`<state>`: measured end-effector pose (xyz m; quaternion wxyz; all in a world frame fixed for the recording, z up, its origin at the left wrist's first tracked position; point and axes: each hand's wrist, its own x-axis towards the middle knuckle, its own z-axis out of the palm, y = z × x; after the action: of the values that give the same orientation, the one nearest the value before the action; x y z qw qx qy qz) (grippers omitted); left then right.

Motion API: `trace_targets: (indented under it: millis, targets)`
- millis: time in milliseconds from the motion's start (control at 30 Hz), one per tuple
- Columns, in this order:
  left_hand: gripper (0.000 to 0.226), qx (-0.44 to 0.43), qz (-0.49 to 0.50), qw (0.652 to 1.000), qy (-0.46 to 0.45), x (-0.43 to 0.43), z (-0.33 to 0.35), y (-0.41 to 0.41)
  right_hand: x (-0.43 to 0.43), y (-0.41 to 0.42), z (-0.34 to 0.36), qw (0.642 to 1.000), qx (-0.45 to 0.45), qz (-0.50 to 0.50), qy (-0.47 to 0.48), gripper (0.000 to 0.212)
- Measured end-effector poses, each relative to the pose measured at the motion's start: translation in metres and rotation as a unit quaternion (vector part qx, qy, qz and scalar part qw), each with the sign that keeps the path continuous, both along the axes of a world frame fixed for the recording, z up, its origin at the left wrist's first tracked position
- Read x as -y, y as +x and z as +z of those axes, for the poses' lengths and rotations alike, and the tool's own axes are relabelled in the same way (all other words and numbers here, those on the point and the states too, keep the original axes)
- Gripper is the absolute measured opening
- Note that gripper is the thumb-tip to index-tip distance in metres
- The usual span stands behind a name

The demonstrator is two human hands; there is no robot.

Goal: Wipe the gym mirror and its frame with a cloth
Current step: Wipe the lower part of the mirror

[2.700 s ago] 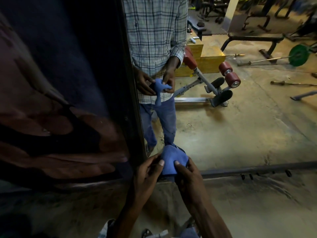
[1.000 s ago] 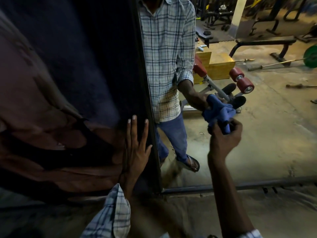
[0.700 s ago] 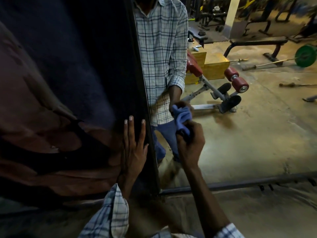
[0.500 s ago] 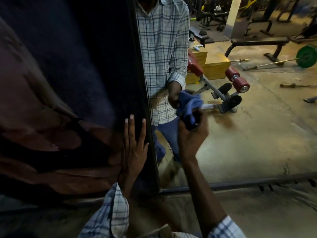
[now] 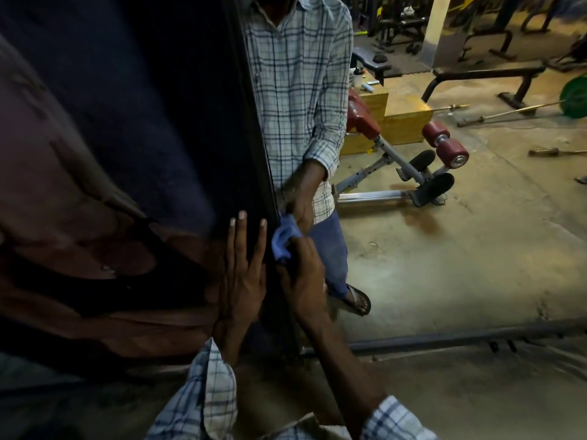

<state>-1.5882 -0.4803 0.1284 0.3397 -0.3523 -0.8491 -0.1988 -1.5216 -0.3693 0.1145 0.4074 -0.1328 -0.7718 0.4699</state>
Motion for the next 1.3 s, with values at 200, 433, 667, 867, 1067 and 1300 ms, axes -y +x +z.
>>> trace_targets:
  millis: [200,433,667,867,1067,1300]
  targets:
    - [0.1,0.016,0.015,1.0,-0.015,-0.001,0.005,0.008,-0.026,0.022,-0.058,0.983,0.098,-0.106,-0.114,0.035]
    - [0.096,0.03,-0.006,1.0,-0.005,-0.004,0.009,0.017,-0.008,0.004,-0.017,0.949,0.042,-0.147,-0.277,0.021]
    - [0.09,0.03,-0.013,0.999,0.015,-0.016,0.021,0.024,-0.045,0.018,-0.01,0.954,0.007,-0.146,-0.261,0.025]
    - [0.084,0.042,-0.055,0.997,0.019,-0.031,0.017,0.034,-0.072,0.044,-0.025,0.887,-0.03,-0.242,-0.393,0.028]
    - [0.068,0.006,-0.062,0.996,0.057,-0.047,0.025,0.036,-0.061,0.018,0.086,0.974,-0.126,-0.146,-0.119,0.028]
    - [0.073,0.03,-0.066,0.997,0.032,-0.052,0.02,0.039,-0.154,0.063,0.054,0.904,-0.168,-0.328,-0.216,0.029]
